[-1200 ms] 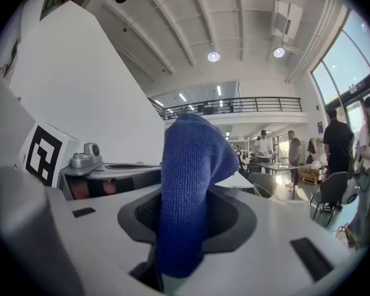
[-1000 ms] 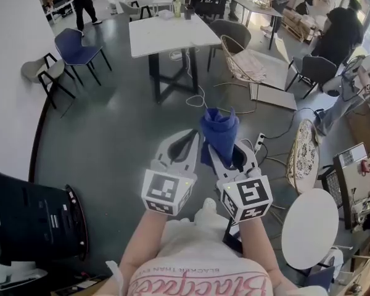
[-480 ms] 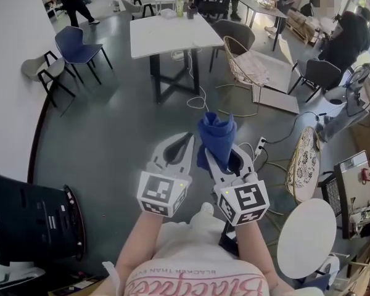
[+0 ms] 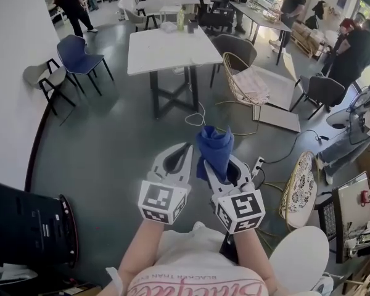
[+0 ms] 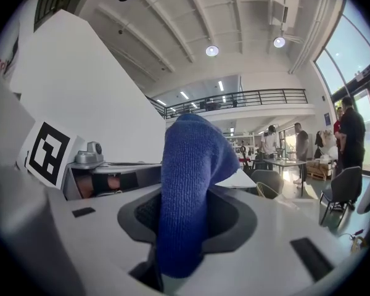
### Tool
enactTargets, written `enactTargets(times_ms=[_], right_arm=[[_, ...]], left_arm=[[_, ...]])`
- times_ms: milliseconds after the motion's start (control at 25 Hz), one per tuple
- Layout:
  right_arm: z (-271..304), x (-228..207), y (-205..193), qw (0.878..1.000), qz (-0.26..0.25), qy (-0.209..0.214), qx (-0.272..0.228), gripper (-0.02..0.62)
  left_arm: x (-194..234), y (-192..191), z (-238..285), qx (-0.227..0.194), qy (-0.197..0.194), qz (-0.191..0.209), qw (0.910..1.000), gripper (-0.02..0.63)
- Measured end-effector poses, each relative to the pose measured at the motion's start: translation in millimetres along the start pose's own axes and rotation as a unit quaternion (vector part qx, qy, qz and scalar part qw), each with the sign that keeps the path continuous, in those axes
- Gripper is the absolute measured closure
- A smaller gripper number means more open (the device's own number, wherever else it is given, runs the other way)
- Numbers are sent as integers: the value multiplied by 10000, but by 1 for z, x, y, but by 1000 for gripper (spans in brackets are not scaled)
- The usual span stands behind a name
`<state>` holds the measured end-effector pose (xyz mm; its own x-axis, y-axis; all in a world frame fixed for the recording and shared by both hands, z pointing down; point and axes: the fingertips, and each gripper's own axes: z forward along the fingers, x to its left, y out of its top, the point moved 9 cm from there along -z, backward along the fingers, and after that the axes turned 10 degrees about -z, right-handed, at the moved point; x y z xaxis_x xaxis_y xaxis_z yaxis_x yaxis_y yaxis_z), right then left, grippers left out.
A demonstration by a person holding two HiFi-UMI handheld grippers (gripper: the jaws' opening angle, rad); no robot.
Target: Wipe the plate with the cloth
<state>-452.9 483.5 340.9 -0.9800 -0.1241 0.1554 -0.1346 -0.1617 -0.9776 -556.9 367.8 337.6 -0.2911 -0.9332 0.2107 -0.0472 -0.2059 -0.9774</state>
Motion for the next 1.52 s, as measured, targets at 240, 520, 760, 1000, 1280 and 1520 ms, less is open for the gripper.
enactTargets(times_ms=[240, 520, 760, 1000, 1280, 1520], right_arm=[[8, -43, -10, 9999, -43, 144, 33, 457], [16, -76, -19, 9998, 22, 181, -2, 457], [30, -93, -23, 9998, 114, 145, 9, 457], [62, -115, -28, 9998, 155, -20, 100, 457], [134, -142, -28, 9997, 95, -26, 201, 457], [207, -161, -17, 9997, 110, -80, 188, 457]], left_arm=[[-13, -6, 42, -26, 77, -12, 10000, 603], [-20, -12, 71, 29, 185, 1, 9998, 603], [-13, -12, 94, 98, 132, 27, 9999, 603], [12, -13, 126, 187, 75, -13, 9998, 603], [66, -7, 187, 203, 11, -66, 9998, 603], [125, 10, 236, 176, -45, -101, 9998, 603]])
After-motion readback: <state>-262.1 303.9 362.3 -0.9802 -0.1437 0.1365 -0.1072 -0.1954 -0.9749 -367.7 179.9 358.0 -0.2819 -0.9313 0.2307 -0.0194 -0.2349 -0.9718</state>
